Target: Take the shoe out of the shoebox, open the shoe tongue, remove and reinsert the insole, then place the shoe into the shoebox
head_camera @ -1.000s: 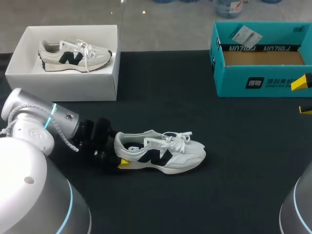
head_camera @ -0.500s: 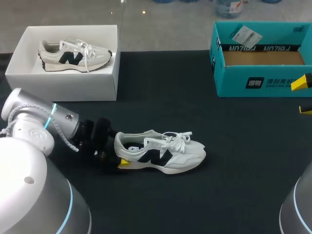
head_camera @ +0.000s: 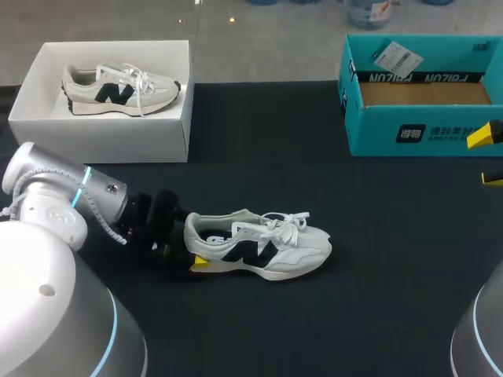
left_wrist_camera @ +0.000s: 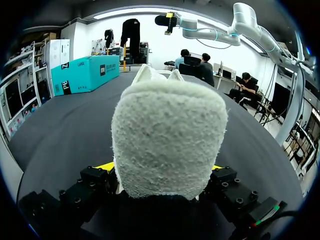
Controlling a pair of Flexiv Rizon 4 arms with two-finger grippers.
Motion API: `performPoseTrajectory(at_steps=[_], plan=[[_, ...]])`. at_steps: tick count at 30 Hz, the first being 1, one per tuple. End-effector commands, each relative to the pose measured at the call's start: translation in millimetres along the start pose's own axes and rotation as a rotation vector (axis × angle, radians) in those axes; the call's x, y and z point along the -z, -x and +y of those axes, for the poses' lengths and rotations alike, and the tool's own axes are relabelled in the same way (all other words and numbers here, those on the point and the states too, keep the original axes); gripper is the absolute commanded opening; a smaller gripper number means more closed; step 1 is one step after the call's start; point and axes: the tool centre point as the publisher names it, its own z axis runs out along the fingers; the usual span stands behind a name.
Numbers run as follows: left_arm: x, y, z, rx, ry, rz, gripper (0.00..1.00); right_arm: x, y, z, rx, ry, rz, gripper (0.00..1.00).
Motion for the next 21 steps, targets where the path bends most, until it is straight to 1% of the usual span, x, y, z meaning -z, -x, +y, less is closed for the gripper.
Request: performPoseTrajectory(at_steps=[1,2,4,6,8,10,12,14,16,21], plan=[[-3,2.9,4,0.000,0.004,0.002,0.00,-40,-16.3,-1.3,0.012,0.015,-0.041,1.00],[-3,2.9,4,0.000,0.004,0.002,0.00,-47,-18.4,-0.9,0.004,0.016,-0.065,1.00],[-3,2.9,4,0.000,0.004,0.002,0.00,-60,-22.8,-1.8,0.016,0.020,-0.064,1.00],[-3,2.9,4,0.000,0.004,0.002,0.00,-73,-25.9,-1.5,-0.005,0.023,-0.110,1.00],[-3,2.9,4,0.000,0.004,0.002,0.00,-87,-30.0,-1.8,-0.012,0.027,-0.135,1.00],[-3,2.9,4,0.000,0.004,0.002,0.00,-101,-37.0,-2.2,-0.005,0.039,-0.146,1.00],[-3,2.9,4,0.000,0.004,0.002,0.00,-116,-43.4,-2.6,-0.012,0.047,-0.182,1.00],[-3,2.9,4,0.000,0.004,0.002,0.00,-129,-48.8,-1.7,0.002,0.056,-0.195,1.00],[-3,2.9,4,0.000,0.004,0.002,0.00,-140,-52.9,-0.9,0.019,0.059,-0.182,1.00],[-3,2.9,4,0.000,0.004,0.002,0.00,-182,-70.7,-1.0,0.043,0.047,-0.205,1.00]])
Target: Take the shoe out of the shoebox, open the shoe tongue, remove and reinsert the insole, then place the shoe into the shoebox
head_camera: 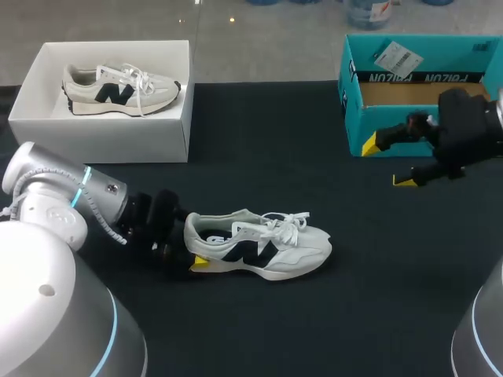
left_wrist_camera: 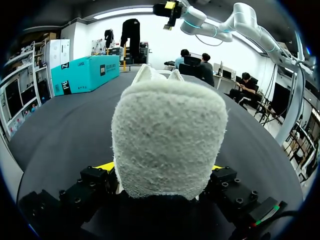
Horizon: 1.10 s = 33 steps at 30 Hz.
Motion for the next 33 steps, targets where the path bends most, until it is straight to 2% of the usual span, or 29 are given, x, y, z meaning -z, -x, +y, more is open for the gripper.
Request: performPoseTrajectory(at_steps=[1,9,14,18,23,26,33], plan=[[-3,2.8,4,0.000,0.004,0.001,0.00,-56,-22.0,5.3,0.007,-0.009,-0.029,1.00],[-3,2.8,4,0.000,0.004,0.001,0.00,-114,-50.9,-2.4,-0.046,-0.009,-0.056,1.00],[-3,2.8,4,0.000,0.004,0.001,0.00,-135,-61.0,-8.2,-0.078,-0.012,-0.094,1.00],[-3,2.8,4,0.000,0.004,0.001,0.00,-151,-68.5,-14.3,-0.095,-0.041,-0.171,1.00],[-3,2.8,4,0.000,0.004,0.001,0.00,-166,-69.7,-20.2,-0.126,-0.074,-0.277,1.00],[-3,2.8,4,0.000,0.004,0.001,0.00,-174,-69.7,-23.2,-0.113,-0.089,-0.303,1.00],[-3,2.8,4,0.000,0.004,0.001,0.00,-192,-61.0,-26.0,-0.146,-0.118,-0.421,1.00]])
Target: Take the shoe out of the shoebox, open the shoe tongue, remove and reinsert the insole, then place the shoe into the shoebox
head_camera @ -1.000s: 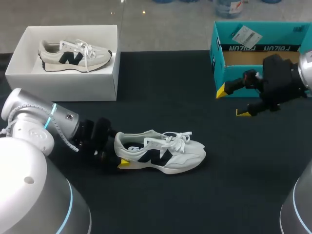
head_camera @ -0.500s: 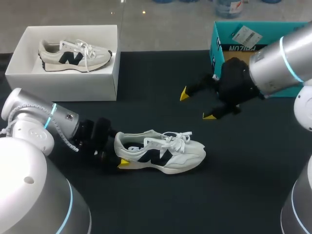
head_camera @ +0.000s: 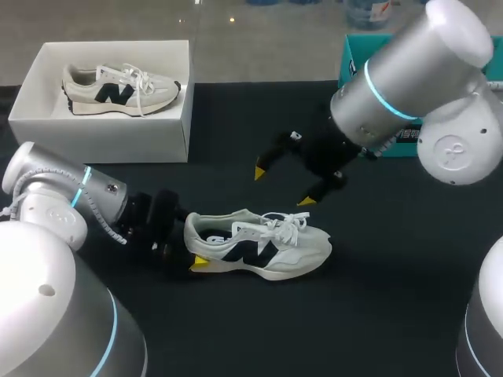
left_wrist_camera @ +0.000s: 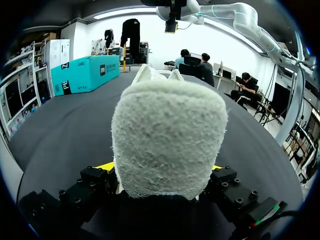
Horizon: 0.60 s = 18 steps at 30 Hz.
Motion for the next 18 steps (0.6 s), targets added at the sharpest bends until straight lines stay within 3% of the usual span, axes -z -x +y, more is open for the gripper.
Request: performPoseTrajectory(at_steps=[1,10,14,18], plan=[[-3,2.8,4,0.000,0.004,0.001,0.00,-40,-9.2,3.7,-0.020,-0.007,-0.162,1.00],[-3,2.8,4,0.000,0.004,0.001,0.00,-59,-0.1,-10.4,-0.069,0.006,-0.274,1.00],[-3,2.8,4,0.000,0.004,0.001,0.00,-63,9.0,-20.2,-0.164,0.056,-0.402,1.00],[-3,2.8,4,0.000,0.004,0.001,0.00,-63,9.0,-20.2,-0.164,0.056,-0.402,1.00]])
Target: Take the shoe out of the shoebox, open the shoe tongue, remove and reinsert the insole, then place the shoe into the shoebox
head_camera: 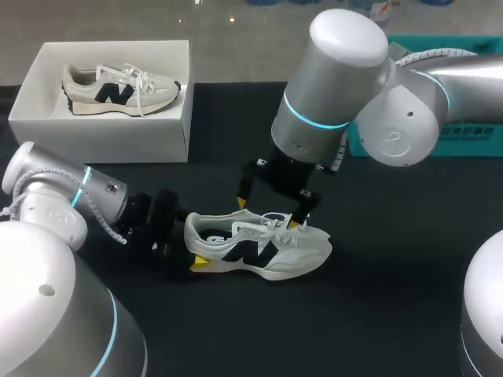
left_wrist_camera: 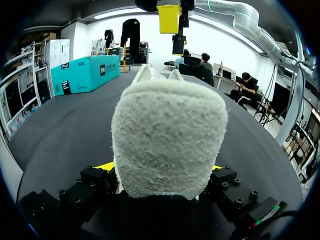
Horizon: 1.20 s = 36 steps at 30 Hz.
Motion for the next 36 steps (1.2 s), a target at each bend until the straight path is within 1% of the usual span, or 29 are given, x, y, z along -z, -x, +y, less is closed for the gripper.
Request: performPoseTrajectory(at_steps=[1,12,13,14,18,21,25,36], plan=[[-3,2.8,5,0.000,0.004,0.001,0.00,-3,-7.5,-8.6,-0.061,0.054,-0.108,1.00],[-3,2.8,5,0.000,0.004,0.001,0.00,-3,-7.5,-8.6,-0.061,0.054,-0.108,1.00],[-3,2.8,5,0.000,0.004,0.001,0.00,-3,-9.2,-6.1,-0.041,0.062,-0.124,1.00],[-3,2.8,5,0.000,0.004,0.001,0.00,-3,-12.5,-3.0,0.003,0.062,-0.169,1.00],[-3,2.8,5,0.000,0.004,0.001,0.00,-5,-24.3,2.6,0.073,0.047,-0.318,1.00],[-3,2.8,5,0.000,0.004,0.001,0.00,-6,-30.3,3.4,0.108,0.053,-0.377,1.00],[-3,2.8,5,0.000,0.004,0.001,0.00,-7,-32.0,3.4,0.137,0.066,-0.400,1.00],[-3,2.8,5,0.000,0.004,0.001,0.00,-20,-28.8,-1.9,0.159,0.026,-0.422,1.00]])
